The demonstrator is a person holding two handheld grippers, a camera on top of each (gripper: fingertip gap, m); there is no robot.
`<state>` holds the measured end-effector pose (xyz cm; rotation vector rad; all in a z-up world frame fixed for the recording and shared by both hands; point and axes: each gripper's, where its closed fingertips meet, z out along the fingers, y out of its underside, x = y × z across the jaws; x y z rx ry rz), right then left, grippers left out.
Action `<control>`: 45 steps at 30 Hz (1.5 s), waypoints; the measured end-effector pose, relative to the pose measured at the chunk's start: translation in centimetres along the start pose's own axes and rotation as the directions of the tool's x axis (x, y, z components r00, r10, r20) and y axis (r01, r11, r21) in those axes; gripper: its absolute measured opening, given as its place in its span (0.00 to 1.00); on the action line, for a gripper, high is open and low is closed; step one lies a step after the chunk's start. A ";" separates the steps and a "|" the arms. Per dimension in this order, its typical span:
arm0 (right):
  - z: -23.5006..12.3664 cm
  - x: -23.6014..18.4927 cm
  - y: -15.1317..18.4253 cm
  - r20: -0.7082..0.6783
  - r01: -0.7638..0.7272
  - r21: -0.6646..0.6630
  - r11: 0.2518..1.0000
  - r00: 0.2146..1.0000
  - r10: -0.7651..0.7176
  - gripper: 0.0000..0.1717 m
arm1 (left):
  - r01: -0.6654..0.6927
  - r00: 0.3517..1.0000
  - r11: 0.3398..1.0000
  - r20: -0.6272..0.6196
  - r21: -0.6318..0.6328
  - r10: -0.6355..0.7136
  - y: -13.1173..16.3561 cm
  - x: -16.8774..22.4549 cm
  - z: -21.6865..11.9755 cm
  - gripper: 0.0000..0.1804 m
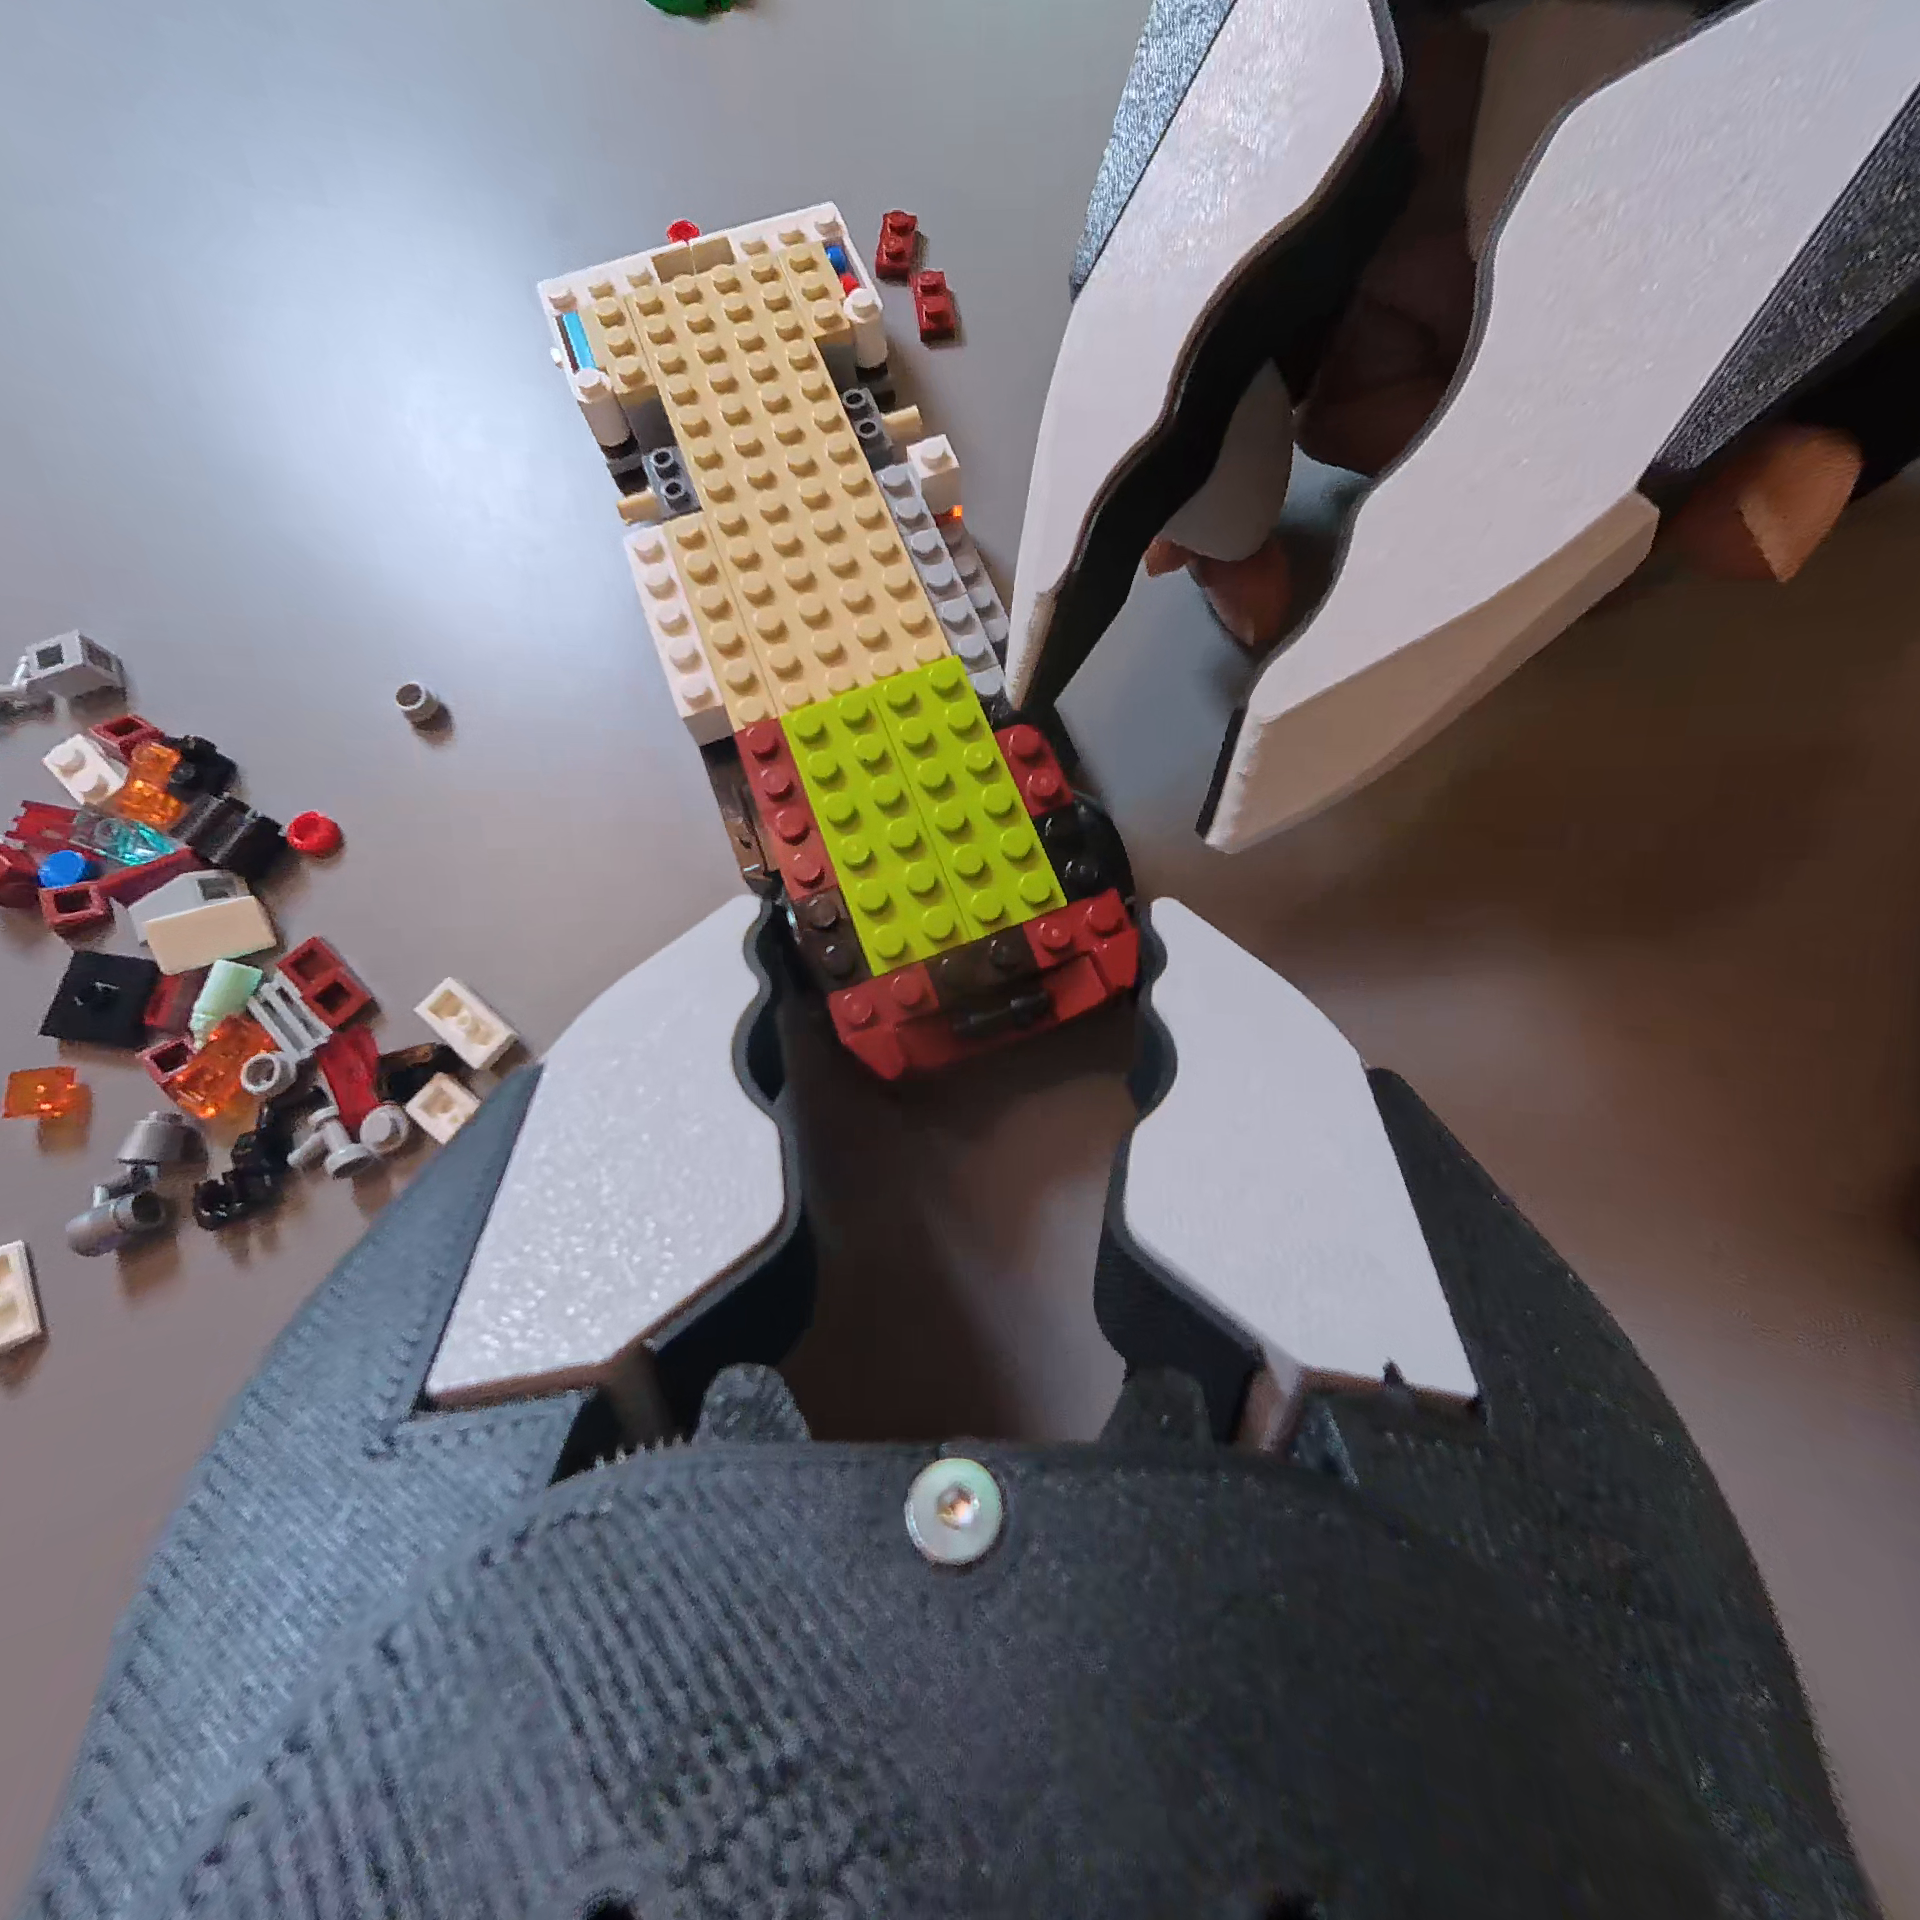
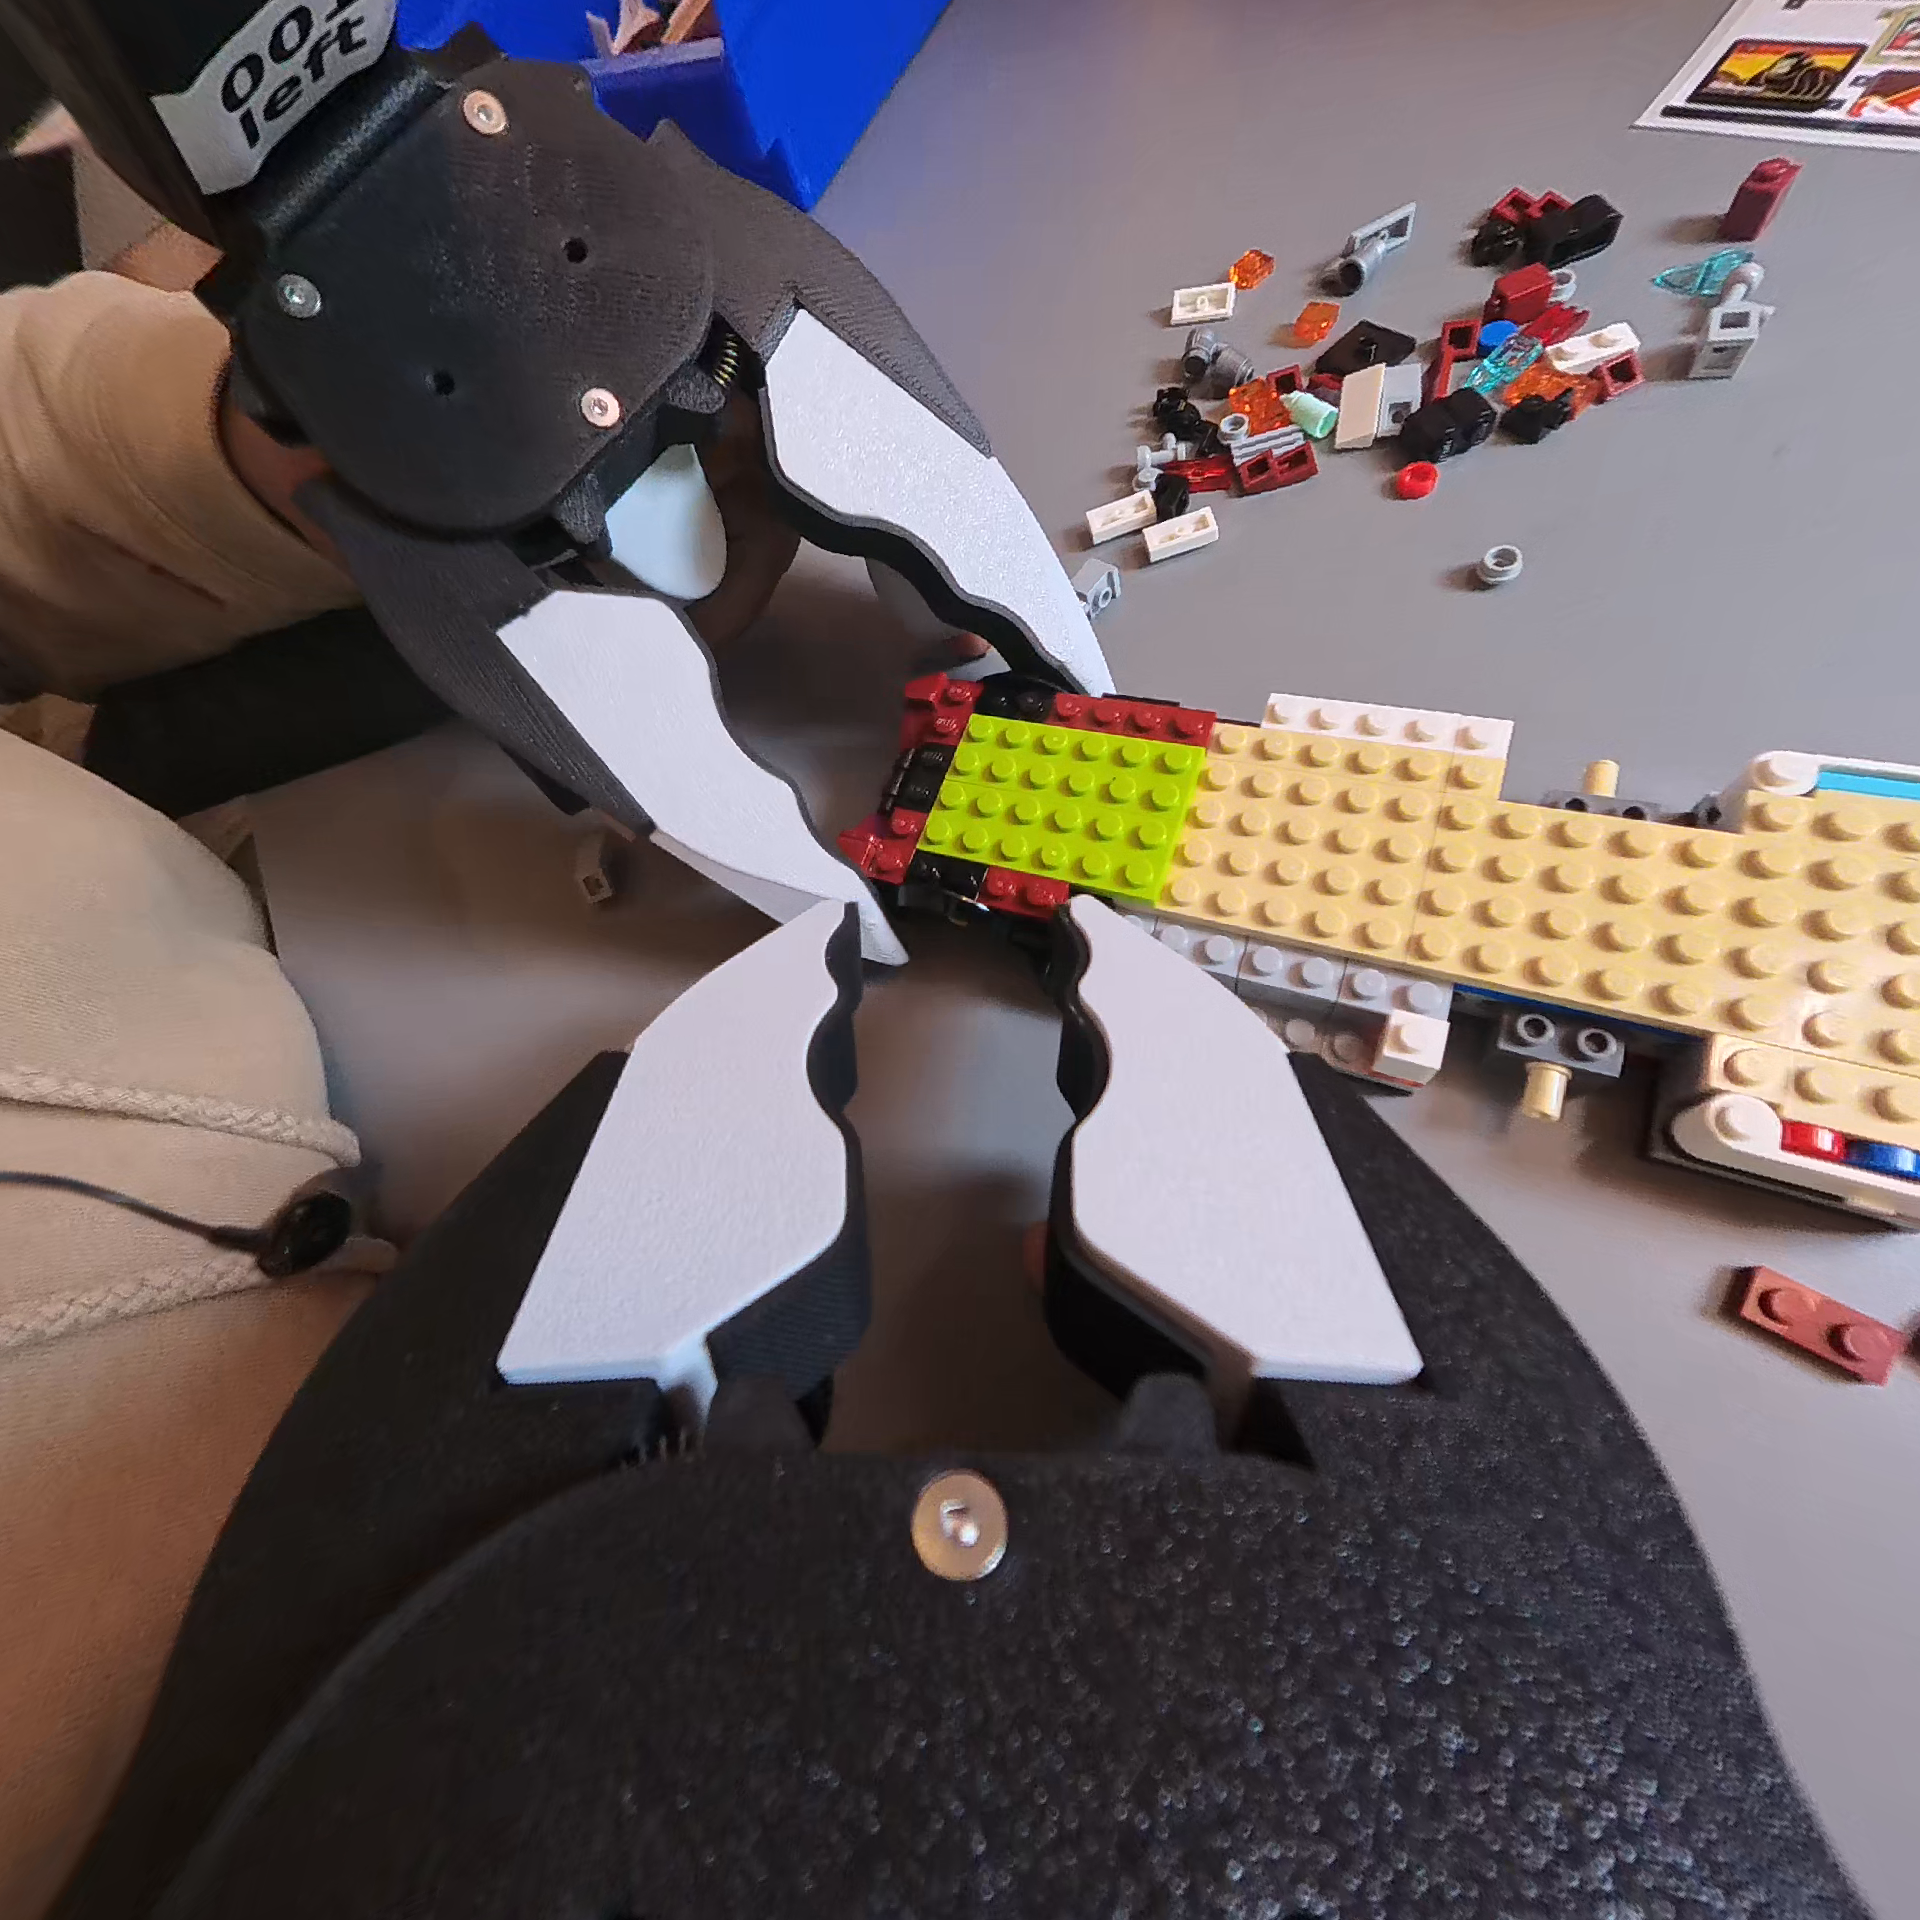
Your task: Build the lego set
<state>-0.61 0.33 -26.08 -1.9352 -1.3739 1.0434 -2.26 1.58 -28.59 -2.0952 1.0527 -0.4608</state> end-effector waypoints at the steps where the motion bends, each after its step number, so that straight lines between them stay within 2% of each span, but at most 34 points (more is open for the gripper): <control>1: 0.0 0.0 0.0 -0.006 0.004 -0.001 1.000 1.000 -0.004 0.21 | -0.003 1.000 1.000 0.009 0.002 0.003 0.0 0.0 0.0 0.36; 14: 0.2 -0.3 -0.1 -0.019 0.033 0.025 0.999 0.999 -0.032 0.21 | -0.017 1.000 1.000 0.013 0.014 0.017 0.2 -0.2 -0.2 0.36; 16: 0.4 -1.1 0.0 0.048 0.026 0.031 0.999 0.998 -0.027 0.14 | -0.019 0.999 1.000 0.033 0.019 0.018 0.2 -0.7 -0.3 0.35; 20: 0.2 -0.4 -0.9 0.019 0.026 0.081 0.996 0.999 -0.027 0.18 | -0.014 0.999 0.999 0.039 0.029 0.013 0.2 -1.3 -0.7 0.35; 25: -2.0 0.5 -2.2 0.013 0.022 0.167 0.986 1.000 -0.024 0.16 | 0.006 0.999 0.999 0.051 0.048 -0.008 0.0 -2.3 -1.2 0.33; 32: -7.9 5.5 -2.3 -0.188 0.117 0.147 0.982 0.978 -0.088 0.15 | 0.034 0.998 0.994 0.043 0.104 -0.038 -0.6 -3.5 -2.7 0.34; 35: -8.9 6.3 -1.9 -0.194 0.155 0.089 0.984 0.972 -0.136 0.13 | 0.051 0.997 0.984 0.047 0.170 -0.059 -1.4 -4.3 -3.9 0.31; 38: -7.7 5.1 -0.6 -0.122 0.286 -0.008 0.958 0.951 -0.285 0.12 | 0.051 0.991 0.973 0.112 0.227 -0.078 -1.9 -6.1 -5.3 0.28; 42: -6.7 7.6 2.1 -0.117 0.536 -0.281 0.796 0.805 -0.582 0.09 | 0.042 0.982 0.962 0.165 0.270 -0.089 -2.0 -7.4 -6.2 0.21; 45: -7.1 10.2 3.2 -0.034 0.563 -0.368 0.740 0.788 -0.615 0.09 | 0.035 0.981 0.965 0.175 0.261 -0.082 -1.7 -7.5 -6.0 0.19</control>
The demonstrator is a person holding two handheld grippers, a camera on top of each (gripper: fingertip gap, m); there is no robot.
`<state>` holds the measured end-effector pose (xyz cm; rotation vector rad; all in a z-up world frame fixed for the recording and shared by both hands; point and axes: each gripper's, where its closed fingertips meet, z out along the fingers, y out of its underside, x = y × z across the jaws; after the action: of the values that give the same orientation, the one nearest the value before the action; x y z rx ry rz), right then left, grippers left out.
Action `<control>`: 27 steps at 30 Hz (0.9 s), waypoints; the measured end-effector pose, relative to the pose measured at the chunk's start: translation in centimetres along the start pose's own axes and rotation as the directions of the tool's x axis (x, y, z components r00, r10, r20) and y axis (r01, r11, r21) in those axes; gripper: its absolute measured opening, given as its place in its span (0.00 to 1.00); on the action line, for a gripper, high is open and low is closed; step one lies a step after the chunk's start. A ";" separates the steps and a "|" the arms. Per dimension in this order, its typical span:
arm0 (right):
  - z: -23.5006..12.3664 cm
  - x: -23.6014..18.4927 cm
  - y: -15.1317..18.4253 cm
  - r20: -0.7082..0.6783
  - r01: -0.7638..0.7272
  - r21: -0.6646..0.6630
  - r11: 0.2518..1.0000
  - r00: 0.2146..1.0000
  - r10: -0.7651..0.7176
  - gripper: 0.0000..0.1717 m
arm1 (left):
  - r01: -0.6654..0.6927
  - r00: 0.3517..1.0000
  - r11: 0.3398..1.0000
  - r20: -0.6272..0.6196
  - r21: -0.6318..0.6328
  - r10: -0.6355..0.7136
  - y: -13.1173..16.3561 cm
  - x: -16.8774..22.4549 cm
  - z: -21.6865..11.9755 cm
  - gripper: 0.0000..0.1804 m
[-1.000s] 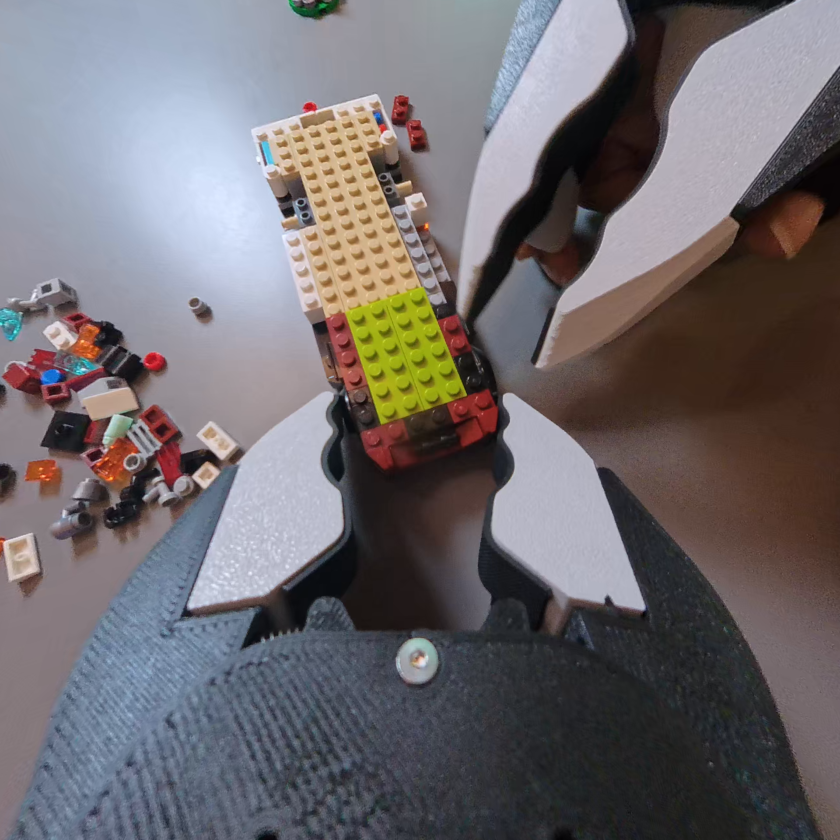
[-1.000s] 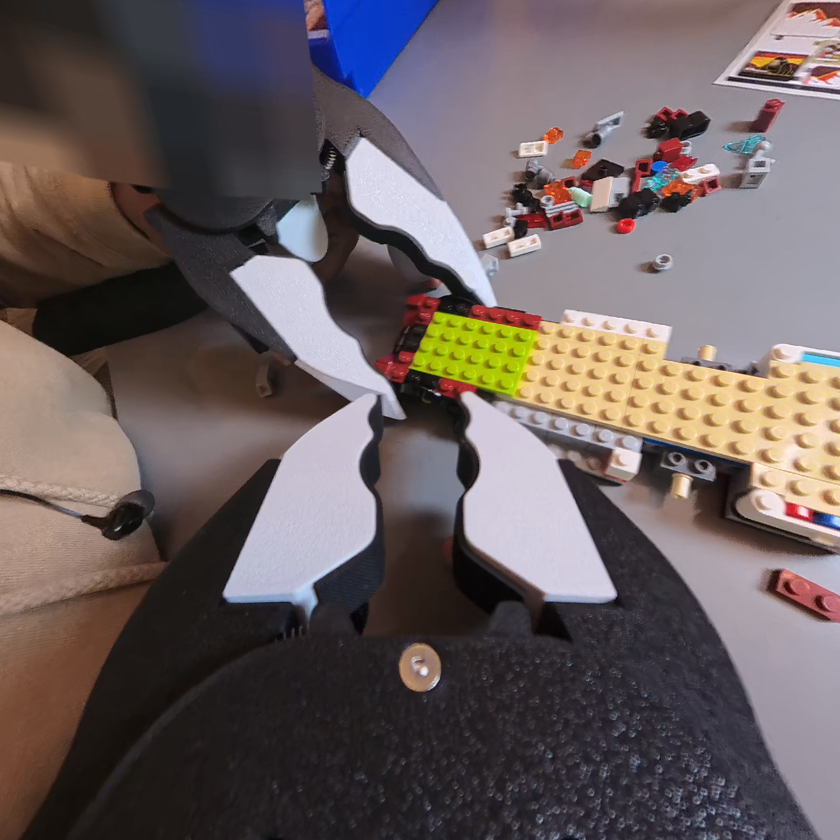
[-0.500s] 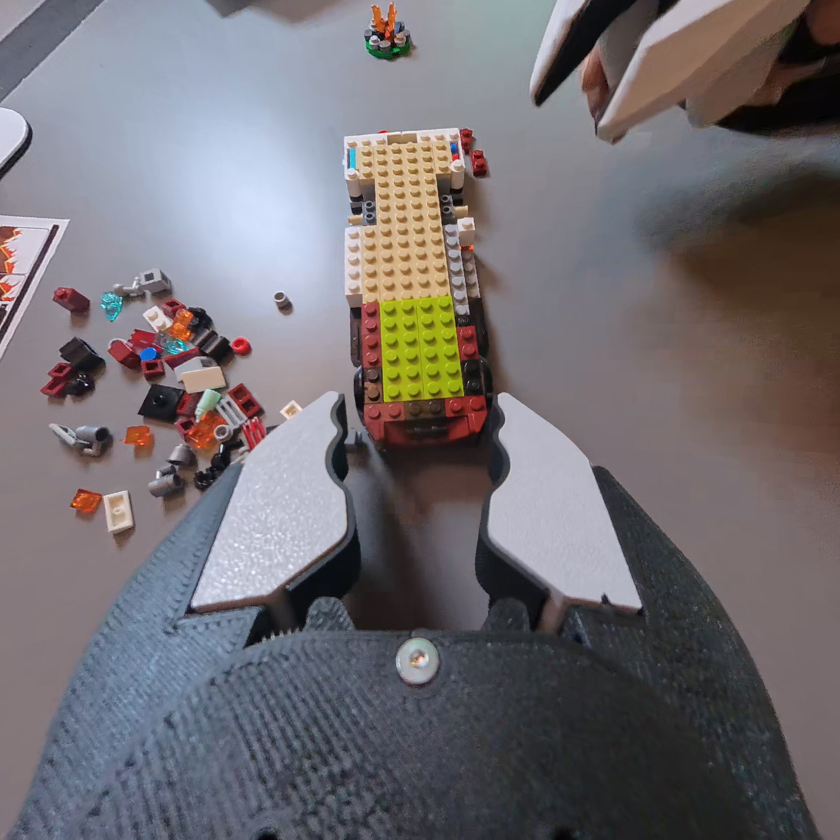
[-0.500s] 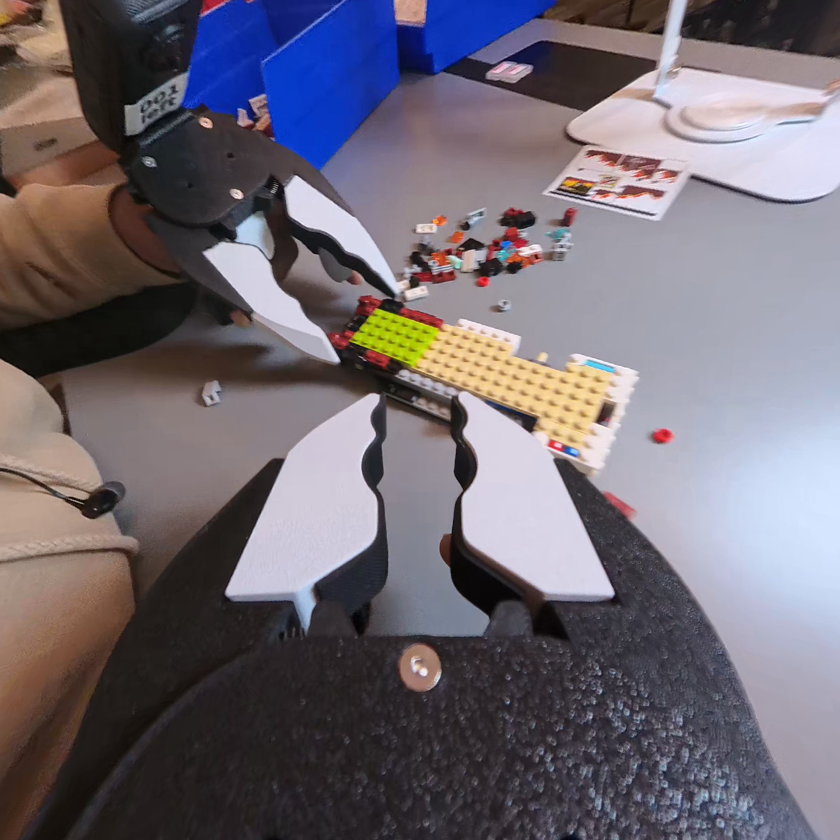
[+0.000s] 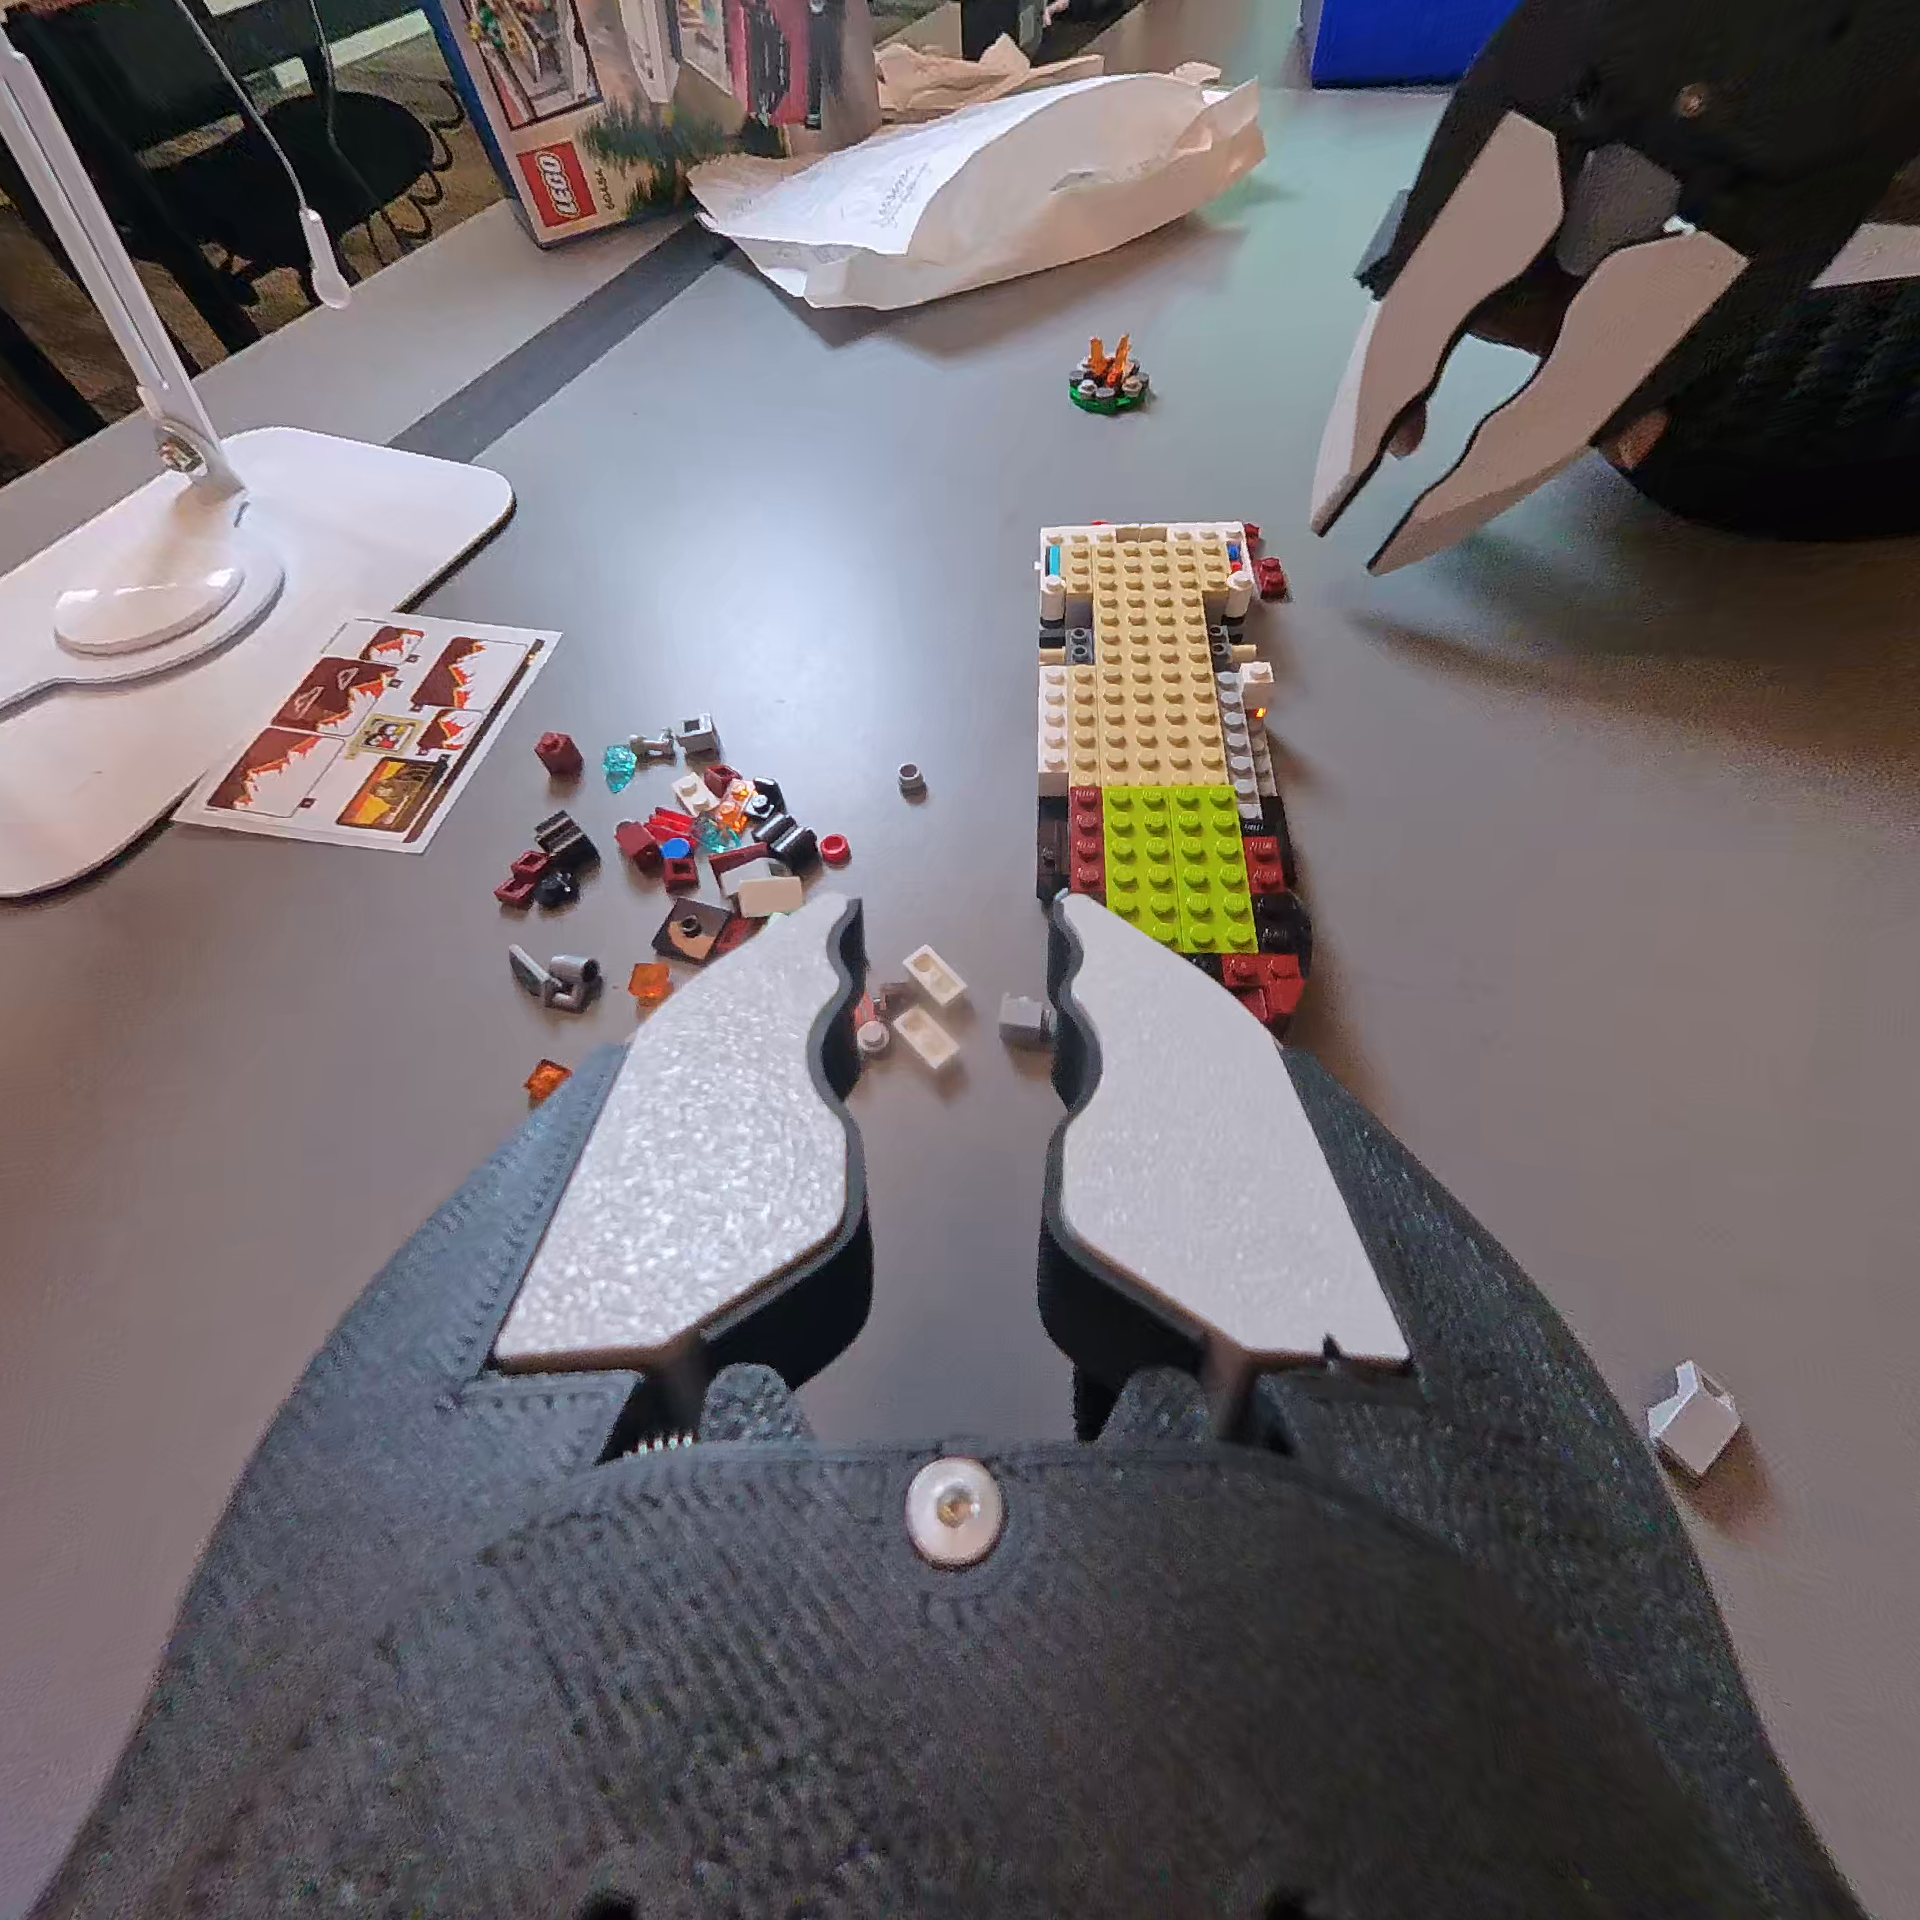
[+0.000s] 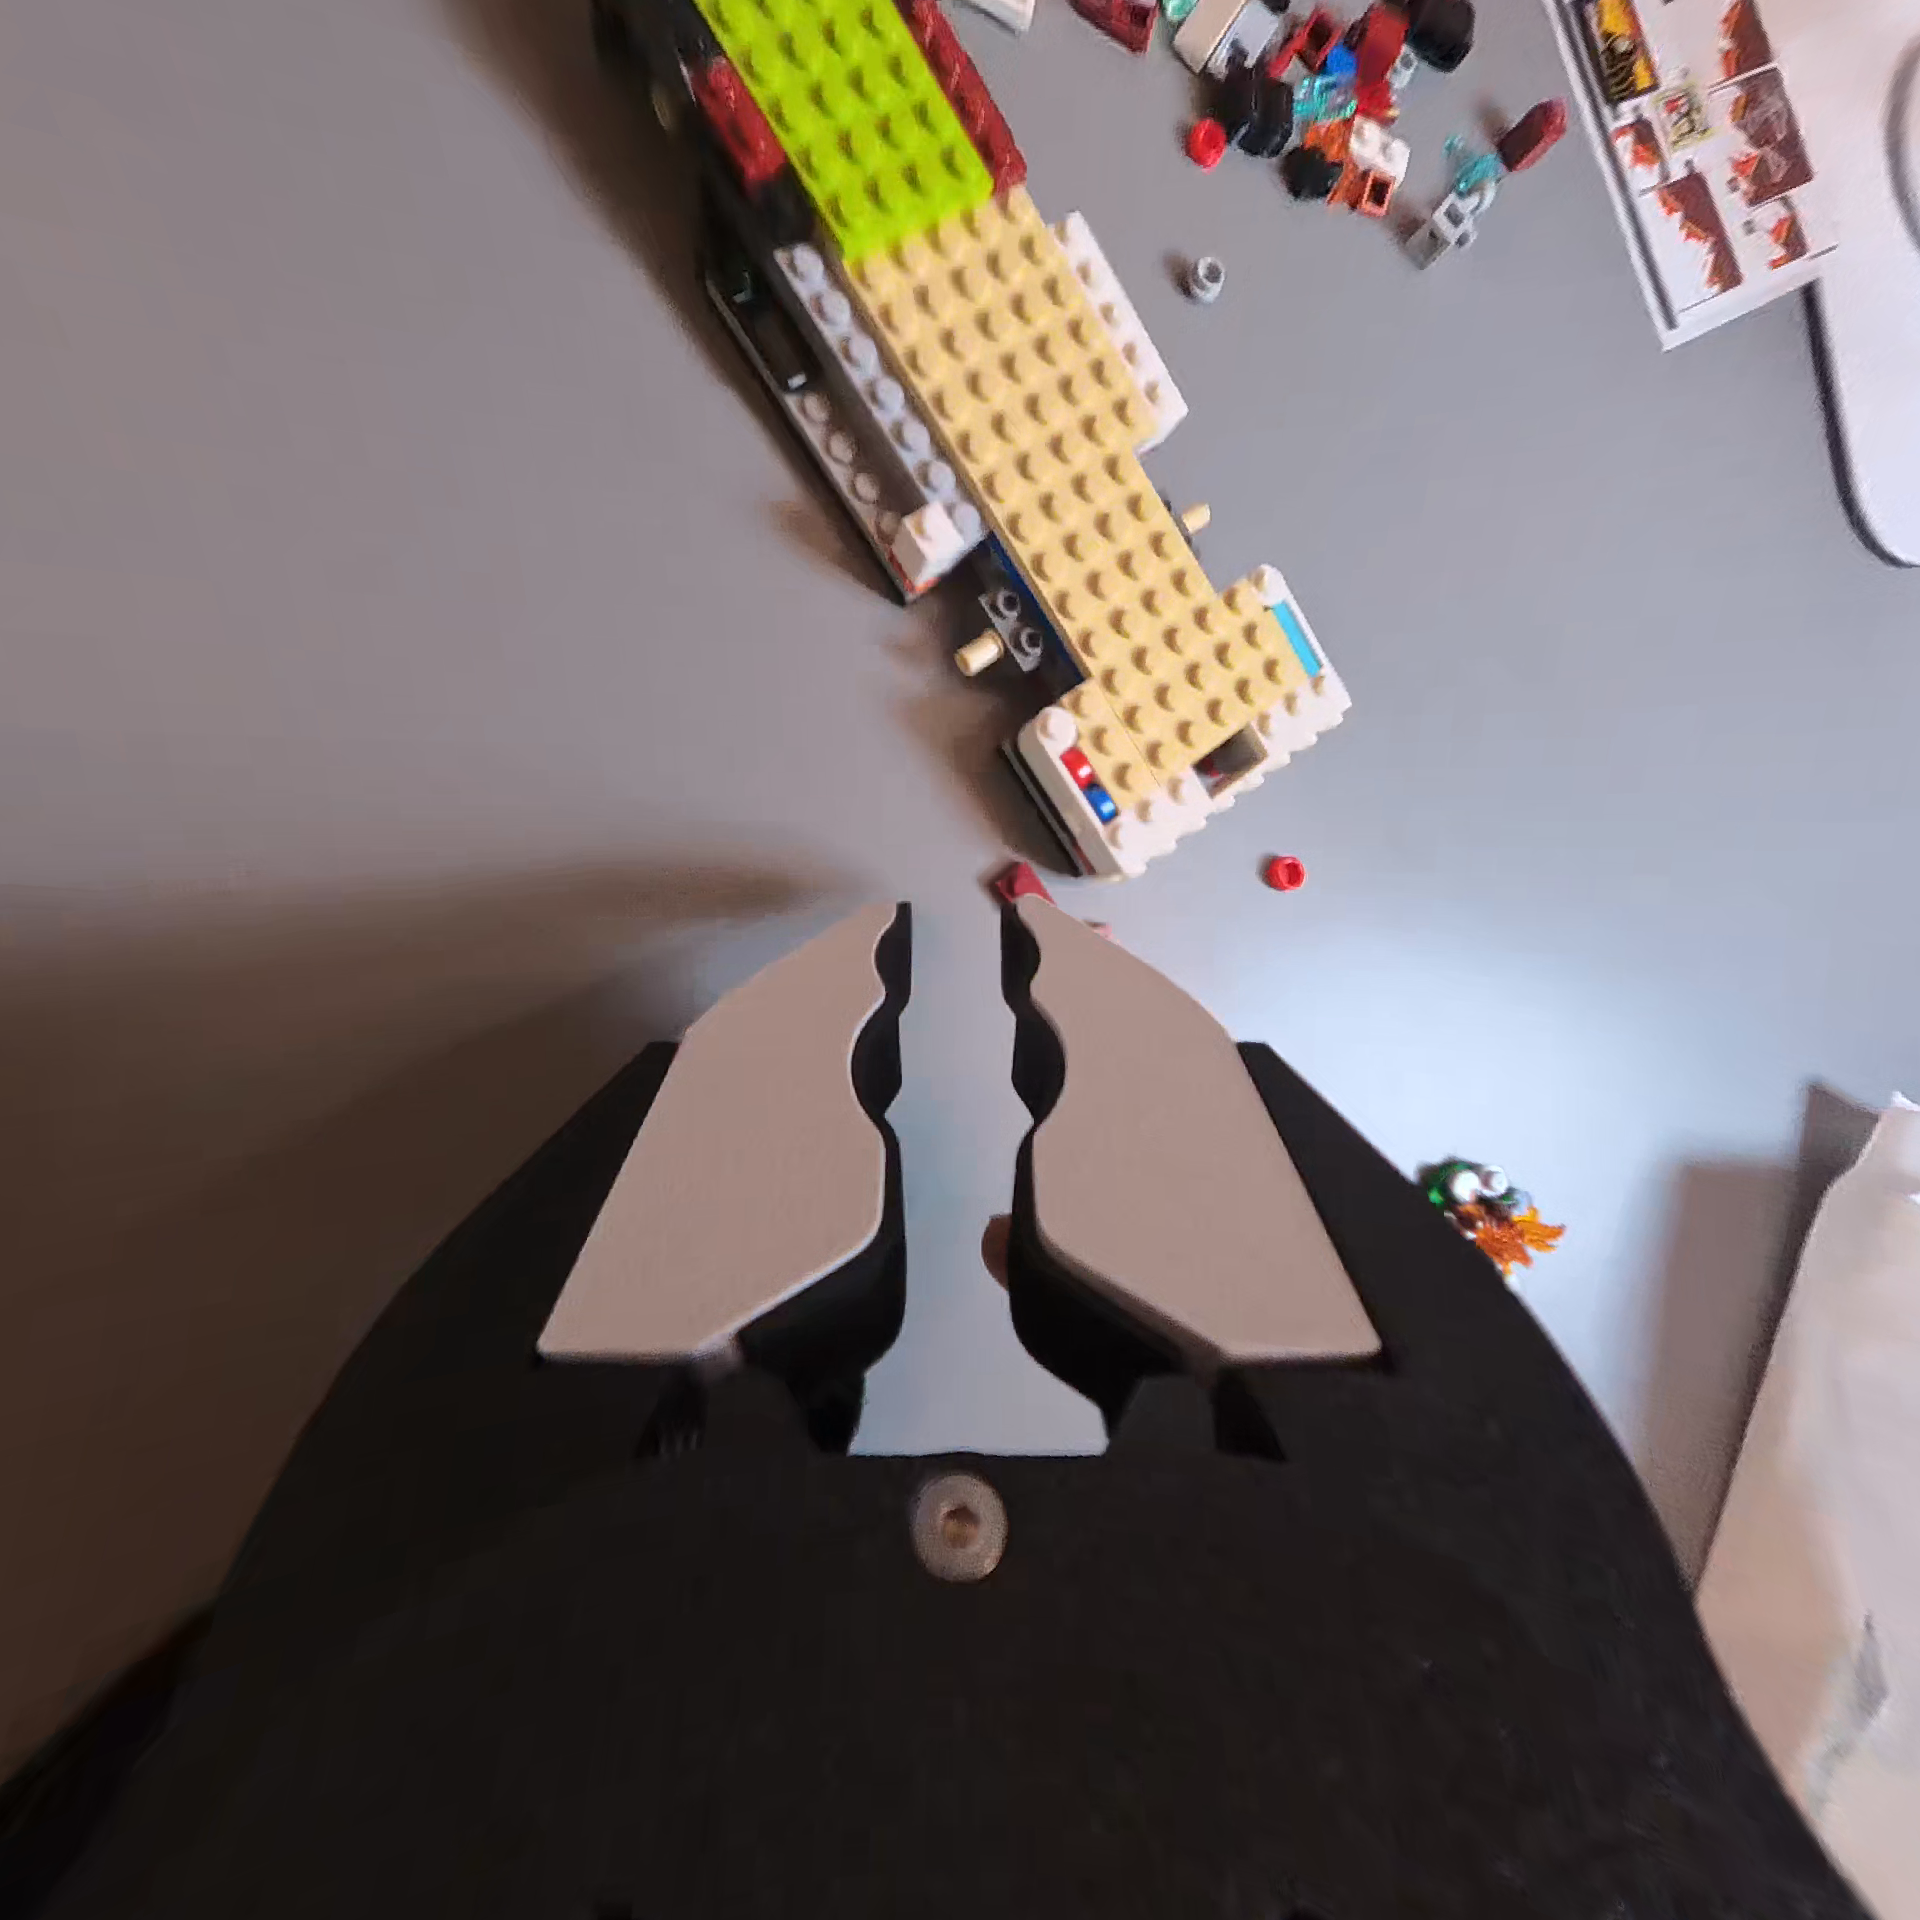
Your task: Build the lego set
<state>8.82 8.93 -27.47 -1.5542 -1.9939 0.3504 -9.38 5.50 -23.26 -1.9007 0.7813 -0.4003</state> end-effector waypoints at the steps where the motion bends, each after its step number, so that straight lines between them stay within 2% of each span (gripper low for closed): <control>1: 0.1 0.5 0.3 0.021 0.008 -0.006 1.000 1.000 -0.008 0.09 | -0.004 1.000 1.000 -0.003 -0.003 0.004 0.1 0.1 0.1 0.19; 6: 0.9 1.1 0.3 0.150 0.030 -0.009 1.000 0.988 -0.028 0.09 | -0.038 0.998 0.999 -0.045 -0.020 0.037 0.3 1.3 0.4 0.21; 10: 1.7 1.6 0.6 0.195 0.036 -0.040 0.999 0.980 -0.028 0.07 | 0.015 0.989 0.999 -0.147 -0.050 -0.022 0.8 3.1 0.9 0.35; 18: 1.1 -0.3 0.5 0.317 -0.002 -0.033 0.999 0.948 0.012 0.04 | -0.026 0.981 0.991 -0.192 -0.130 0.000 2.5 4.6 1.9 0.40; 19: 0.9 -0.6 -0.2 0.323 0.000 -0.009 1.000 0.946 0.002 0.00 | -0.033 0.982 0.990 -0.188 -0.137 0.007 2.6 4.6 2.0 0.40; 23: 0.6 -1.8 -5.6 0.318 0.042 0.150 0.988 0.944 -0.088 0.00 | -0.050 0.981 0.987 -0.192 -0.152 0.021 3.0 5.0 2.4 0.39; 25: 0.8 -2.1 -7.1 0.304 0.115 0.157 0.981 0.939 -0.159 0.00 | -0.049 0.981 0.987 -0.193 -0.152 0.019 3.1 5.2 2.5 0.39; 27: 1.0 -1.7 -7.1 0.293 0.165 0.128 0.978 0.936 -0.196 0.00 | -0.057 0.982 0.985 -0.188 -0.161 0.027 3.3 5.2 2.6 0.38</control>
<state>2.87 5.39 -24.93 -1.3023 -2.2946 0.6382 -5.20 2.80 -27.66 -2.0172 1.0032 -0.5044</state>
